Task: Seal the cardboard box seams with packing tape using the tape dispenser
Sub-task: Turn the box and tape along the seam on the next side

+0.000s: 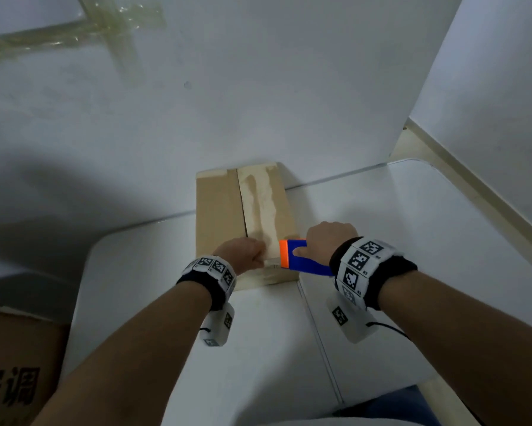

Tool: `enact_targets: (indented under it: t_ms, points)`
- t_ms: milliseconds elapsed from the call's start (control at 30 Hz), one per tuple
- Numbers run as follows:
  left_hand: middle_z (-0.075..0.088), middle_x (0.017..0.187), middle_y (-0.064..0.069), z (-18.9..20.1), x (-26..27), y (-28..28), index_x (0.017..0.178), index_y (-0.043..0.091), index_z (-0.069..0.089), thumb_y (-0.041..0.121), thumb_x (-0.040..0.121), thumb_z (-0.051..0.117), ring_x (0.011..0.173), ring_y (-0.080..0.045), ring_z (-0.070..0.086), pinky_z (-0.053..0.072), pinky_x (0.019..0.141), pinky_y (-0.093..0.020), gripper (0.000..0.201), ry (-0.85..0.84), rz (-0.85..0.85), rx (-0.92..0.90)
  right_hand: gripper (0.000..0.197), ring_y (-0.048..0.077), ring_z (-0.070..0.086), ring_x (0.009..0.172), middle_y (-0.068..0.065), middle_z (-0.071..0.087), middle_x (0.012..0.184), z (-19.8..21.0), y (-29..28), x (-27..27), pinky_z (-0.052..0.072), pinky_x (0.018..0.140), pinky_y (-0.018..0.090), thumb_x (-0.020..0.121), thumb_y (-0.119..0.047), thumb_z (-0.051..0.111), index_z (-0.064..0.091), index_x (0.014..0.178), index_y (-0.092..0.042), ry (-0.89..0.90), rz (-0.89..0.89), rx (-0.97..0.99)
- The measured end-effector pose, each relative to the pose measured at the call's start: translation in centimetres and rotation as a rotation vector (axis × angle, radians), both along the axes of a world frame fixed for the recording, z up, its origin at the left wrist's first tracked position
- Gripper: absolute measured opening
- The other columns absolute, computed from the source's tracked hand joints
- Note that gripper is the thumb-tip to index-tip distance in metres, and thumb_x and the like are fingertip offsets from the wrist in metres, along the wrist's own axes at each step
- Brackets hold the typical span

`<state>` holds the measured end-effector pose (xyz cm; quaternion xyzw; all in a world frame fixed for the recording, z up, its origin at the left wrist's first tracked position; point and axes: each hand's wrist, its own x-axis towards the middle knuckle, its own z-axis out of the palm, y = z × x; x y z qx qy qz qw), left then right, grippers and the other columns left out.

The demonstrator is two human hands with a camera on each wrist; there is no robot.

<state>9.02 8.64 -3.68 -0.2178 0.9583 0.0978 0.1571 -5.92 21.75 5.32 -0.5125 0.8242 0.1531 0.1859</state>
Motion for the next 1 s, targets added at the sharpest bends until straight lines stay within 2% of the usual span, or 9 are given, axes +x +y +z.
enact_targets:
  t_ms: [167, 267, 333, 400, 467, 633, 767, 900, 1000]
  points:
    - [0.056, 0.084, -0.004, 0.3, -0.5, -0.8, 0.08, 0.018, 0.043, 0.031, 0.09, 0.058, 0.076, -0.019, 0.05, 0.038, 0.069, -0.029, 0.023, -0.066, -0.037, 0.041, 0.05, 0.013, 0.041, 0.052, -0.001, 0.045, 0.063, 0.2, -0.1, -0.4, 0.041, 0.066, 0.029, 0.092, -0.056, 0.042, 0.038, 0.062, -0.016, -0.006, 0.024, 0.03]
    - [0.051, 0.078, -0.001, 0.9, -1.2, -0.5, 0.079, 0.017, 0.043, 0.043, 0.086, 0.061, 0.072, -0.019, 0.049, 0.039, 0.066, -0.03, 0.032, -0.1, -0.033, 0.036, 0.048, 0.013, 0.042, 0.054, -0.001, 0.045, 0.064, 0.3, -0.4, -0.4, 0.042, 0.068, 0.029, 0.091, -0.054, 0.044, 0.038, 0.063, -0.016, -0.023, 0.038, 0.055]
    - [0.049, 0.078, 0.001, 0.6, -1.7, -0.1, 0.08, 0.018, 0.043, 0.047, 0.086, 0.061, 0.071, -0.018, 0.048, 0.039, 0.066, -0.03, 0.034, -0.078, -0.014, 0.023, 0.045, 0.015, 0.049, 0.06, -0.001, 0.047, 0.066, 0.2, -0.6, -0.5, 0.044, 0.07, 0.029, 0.091, -0.053, 0.043, 0.043, 0.066, -0.015, -0.033, 0.036, 0.077]
    - [0.05, 0.08, 0.0, 0.2, -1.9, 0.3, 0.081, 0.017, 0.042, 0.039, 0.09, 0.057, 0.074, -0.018, 0.049, 0.039, 0.067, -0.028, 0.028, -0.034, 0.007, 0.026, 0.043, 0.019, 0.054, 0.071, -0.001, 0.048, 0.068, 0.0, -0.6, -0.5, 0.044, 0.071, 0.03, 0.089, -0.055, 0.044, 0.05, 0.077, -0.014, -0.033, 0.032, 0.087]
    - [0.05, 0.081, -0.001, 0.0, -2.0, 0.4, 0.082, 0.016, 0.043, 0.034, 0.092, 0.056, 0.074, -0.018, 0.048, 0.039, 0.068, -0.028, 0.024, -0.016, 0.004, 0.023, 0.048, 0.021, 0.056, 0.074, -0.002, 0.048, 0.067, -0.4, -0.3, -0.7, 0.044, 0.07, 0.03, 0.087, -0.062, 0.045, 0.051, 0.084, -0.015, -0.032, 0.047, 0.075]
    - [0.054, 0.085, -0.003, 0.5, -2.4, 0.3, 0.084, 0.018, 0.045, 0.037, 0.091, 0.057, 0.079, -0.021, 0.055, 0.047, 0.075, -0.033, 0.024, -0.086, -0.007, -0.013, 0.052, 0.02, 0.055, 0.071, -0.002, 0.046, 0.064, -0.8, 0.3, -1.1, 0.044, 0.067, 0.03, 0.085, -0.066, 0.048, 0.05, 0.079, -0.014, -0.029, 0.064, 0.029]
    - [0.063, 0.097, -0.003, 0.2, -3.1, 1.1, 0.098, 0.016, 0.055, 0.033, 0.087, 0.062, 0.09, -0.022, 0.062, 0.05, 0.076, -0.034, 0.021, -0.031, 0.002, 0.001, 0.052, 0.021, 0.055, 0.071, -0.001, 0.045, 0.064, -1.1, 0.6, -0.9, 0.044, 0.066, 0.03, 0.085, -0.065, 0.048, 0.051, 0.085, -0.013, -0.019, 0.071, 0.01]
    - [0.064, 0.1, -0.005, -0.5, -2.9, 1.1, 0.1, 0.015, 0.055, 0.024, 0.086, 0.062, 0.091, -0.023, 0.062, 0.049, 0.078, -0.033, 0.018, 0.008, 0.062, 0.044, 0.053, 0.017, 0.05, 0.059, -0.001, 0.046, 0.064, -1.1, 0.9, -1.5, 0.042, 0.065, 0.029, 0.084, -0.066, 0.049, 0.052, 0.084, -0.013, -0.027, 0.071, 0.001]
    - [0.063, 0.099, -0.008, -0.3, -3.0, 0.8, 0.097, 0.011, 0.055, 0.024, 0.086, 0.063, 0.09, -0.025, 0.06, 0.047, 0.078, -0.034, 0.019, -0.005, 0.073, 0.05, 0.055, 0.019, 0.053, 0.065, -0.002, 0.047, 0.064, -1.3, 1.5, -2.4, 0.042, 0.064, 0.029, 0.082, -0.069, 0.05, 0.052, 0.084, -0.014, -0.044, 0.068, -0.001]
